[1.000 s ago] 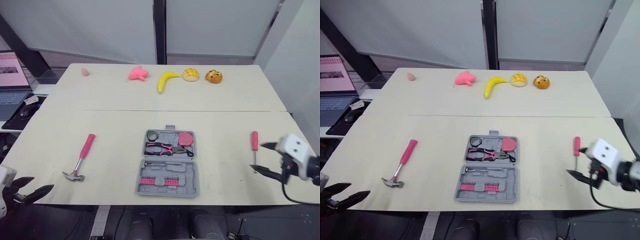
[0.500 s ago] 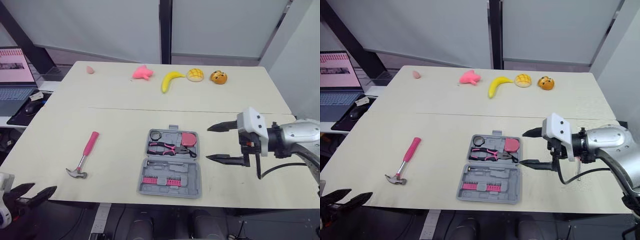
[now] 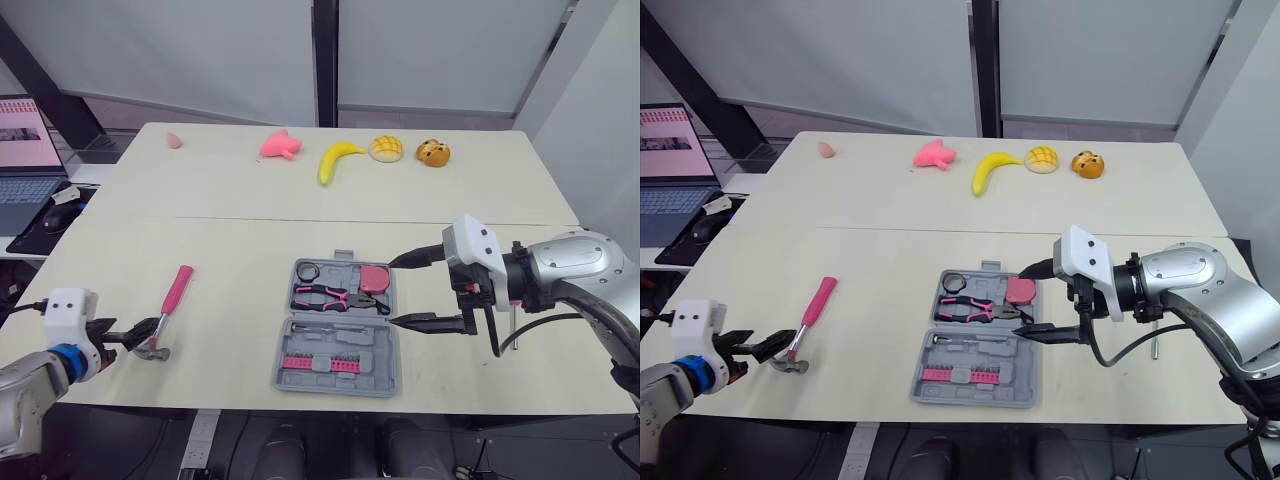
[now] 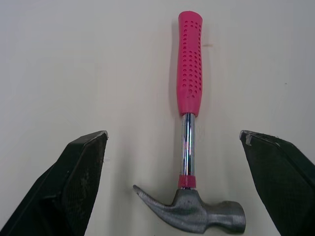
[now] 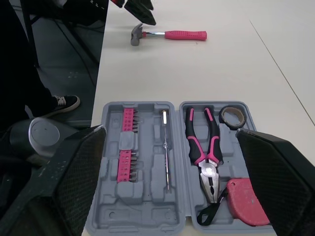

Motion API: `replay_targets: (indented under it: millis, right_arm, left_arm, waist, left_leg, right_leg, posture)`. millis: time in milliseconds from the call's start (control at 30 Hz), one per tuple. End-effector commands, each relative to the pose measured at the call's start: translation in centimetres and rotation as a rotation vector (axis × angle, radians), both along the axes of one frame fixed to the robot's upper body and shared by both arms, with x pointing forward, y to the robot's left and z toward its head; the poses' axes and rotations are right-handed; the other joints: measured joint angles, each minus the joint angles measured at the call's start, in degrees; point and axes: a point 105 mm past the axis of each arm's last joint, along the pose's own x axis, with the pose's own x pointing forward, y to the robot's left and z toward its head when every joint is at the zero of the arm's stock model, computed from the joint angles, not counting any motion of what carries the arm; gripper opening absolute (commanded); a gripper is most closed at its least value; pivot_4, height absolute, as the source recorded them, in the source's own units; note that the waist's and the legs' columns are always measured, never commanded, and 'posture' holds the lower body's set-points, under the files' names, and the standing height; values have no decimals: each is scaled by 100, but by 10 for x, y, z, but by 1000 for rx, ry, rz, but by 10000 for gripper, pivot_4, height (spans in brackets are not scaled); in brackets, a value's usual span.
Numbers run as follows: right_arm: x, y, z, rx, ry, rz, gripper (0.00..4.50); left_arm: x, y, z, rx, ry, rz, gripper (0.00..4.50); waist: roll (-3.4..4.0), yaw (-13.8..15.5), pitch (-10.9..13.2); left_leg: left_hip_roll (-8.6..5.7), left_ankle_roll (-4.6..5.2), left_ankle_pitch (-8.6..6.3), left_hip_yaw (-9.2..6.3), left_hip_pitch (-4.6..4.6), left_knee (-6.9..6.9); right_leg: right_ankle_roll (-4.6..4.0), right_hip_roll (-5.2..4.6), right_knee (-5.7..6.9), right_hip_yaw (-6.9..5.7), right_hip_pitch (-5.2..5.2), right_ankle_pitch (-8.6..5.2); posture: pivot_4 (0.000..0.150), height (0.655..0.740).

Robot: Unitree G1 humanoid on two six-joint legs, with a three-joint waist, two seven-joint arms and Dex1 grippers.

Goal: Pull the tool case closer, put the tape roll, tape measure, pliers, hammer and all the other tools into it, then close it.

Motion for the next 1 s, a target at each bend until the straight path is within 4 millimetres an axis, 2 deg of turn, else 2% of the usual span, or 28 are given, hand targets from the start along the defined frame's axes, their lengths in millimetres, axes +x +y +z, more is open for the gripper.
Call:
replay_targets:
  millis: [33, 233, 267, 333, 567, 733, 833, 1000]
  right_arm:
    - [-1, 3, 6, 13, -45, 20, 45000]
    - [-2, 3, 3, 12, -49, 19, 45000]
    - [-2, 3, 2, 12, -50, 19, 45000]
    - [-3, 3, 1, 10, -51, 18, 45000]
    - [-3, -1, -2, 2, -53, 4, 45000]
    - [-4, -4, -3, -5, -53, -11, 45000]
    - [-4, -5, -4, -7, -53, -18, 45000]
    - [-5, -6, -5, -7, -48, -26, 45000]
  left_arm:
    - [10, -3, -5, 4, 17, -4, 44820]
    - [21, -10, -22, -29, 88, 12, 44820]
    - [23, -11, -25, -24, 92, 13, 43010]
    - [25, -16, -31, -35, 114, 0, 38841]
    - [32, -22, -44, -54, 145, -5, 16818]
    - [36, -29, -40, -78, 133, -43, 1613]
    - [36, -35, -30, -88, 107, -75, 509]
    - [28, -59, -11, -106, 73, -153, 509]
  waist:
    - [0, 2, 0]
    - [0, 2, 0]
    - [0, 4, 0]
    - [1, 5, 0]
    - [11, 34, -4]
    - [17, 33, -7]
    - [17, 31, -7]
    - [9, 14, -2]
  left_leg:
    - [0, 0, 0, -1, 0, 0]
    - [0, 0, 0, -1, -1, 0]
    - [-1, 0, 0, -2, -1, 0]
    - [-1, 0, 0, -4, -1, 0]
    - [-6, -2, 2, -9, 1, 3]
    - [-8, -3, 2, -10, 2, 2]
    - [-8, -3, 2, -9, 1, 2]
    - [-8, -3, 2, -10, -6, 1]
  right_leg:
    - [0, 0, 1, -1, -1, 0]
    - [1, 0, 1, 0, -1, 0]
    - [1, 0, 1, -2, -1, 0]
    - [1, 0, 2, -2, 0, 0]
    - [5, -2, 2, -2, 7, 2]
    - [6, -3, 2, -2, 8, 1]
    - [6, -4, 2, -1, 7, 1]
    - [9, -5, 0, -2, 3, 0]
  posture:
    - [1500, 7369]
    - [1500, 7369]
    - [1500, 7369]
    - [1500, 7369]
    - [1500, 7369]
    - [1500, 7369]
    - [1500, 7369]
    - [1500, 7369]
